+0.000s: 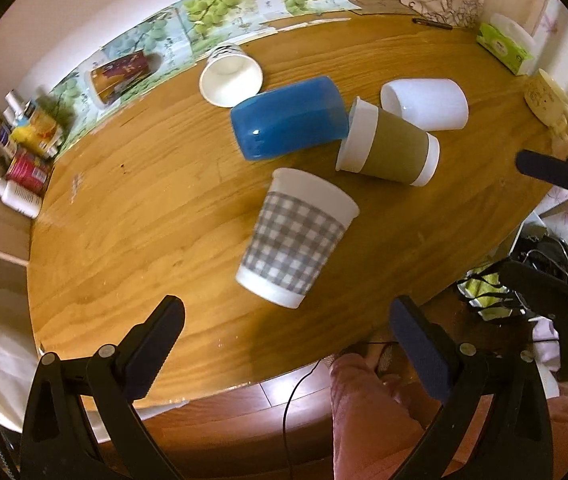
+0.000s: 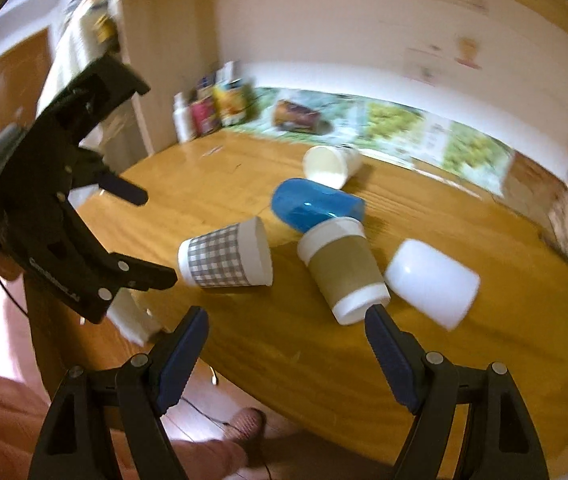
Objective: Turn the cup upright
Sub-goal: 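Grasp the checkered cup with the left gripper while the right gripper releases it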
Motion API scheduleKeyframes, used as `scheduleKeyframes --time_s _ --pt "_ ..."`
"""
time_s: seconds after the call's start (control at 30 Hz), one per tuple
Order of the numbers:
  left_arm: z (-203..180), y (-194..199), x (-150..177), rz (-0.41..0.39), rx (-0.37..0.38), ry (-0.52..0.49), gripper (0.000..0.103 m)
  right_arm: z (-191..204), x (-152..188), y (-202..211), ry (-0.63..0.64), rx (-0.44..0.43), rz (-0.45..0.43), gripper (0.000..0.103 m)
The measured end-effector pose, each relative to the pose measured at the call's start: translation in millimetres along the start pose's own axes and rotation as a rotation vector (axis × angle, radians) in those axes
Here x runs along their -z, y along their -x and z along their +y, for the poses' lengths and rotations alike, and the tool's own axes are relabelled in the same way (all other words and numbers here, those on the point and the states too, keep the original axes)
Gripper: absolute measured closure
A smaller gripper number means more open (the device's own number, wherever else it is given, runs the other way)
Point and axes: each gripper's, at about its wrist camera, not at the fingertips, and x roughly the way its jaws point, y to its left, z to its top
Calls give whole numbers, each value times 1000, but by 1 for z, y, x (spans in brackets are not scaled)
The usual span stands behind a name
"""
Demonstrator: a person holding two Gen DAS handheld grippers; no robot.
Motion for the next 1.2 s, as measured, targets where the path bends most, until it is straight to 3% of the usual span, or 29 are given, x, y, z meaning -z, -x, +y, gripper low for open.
scheduleKeyframes --time_s 0.33,0.67,1.0,1.2 --pt "4 -19 -21 1 17 -44 1 -5 18 14 -222 54 -40 22" --pt "12 -41 -46 18 34 -70 1 -9 28 1 -295 108 -10 22" --pt "10 -63 -58 86 33 -107 1 -10 31 -4 -350 125 -17 22" --pt "8 -72 -61 118 48 -128 7 -11 33 -5 -398 134 -19 22"
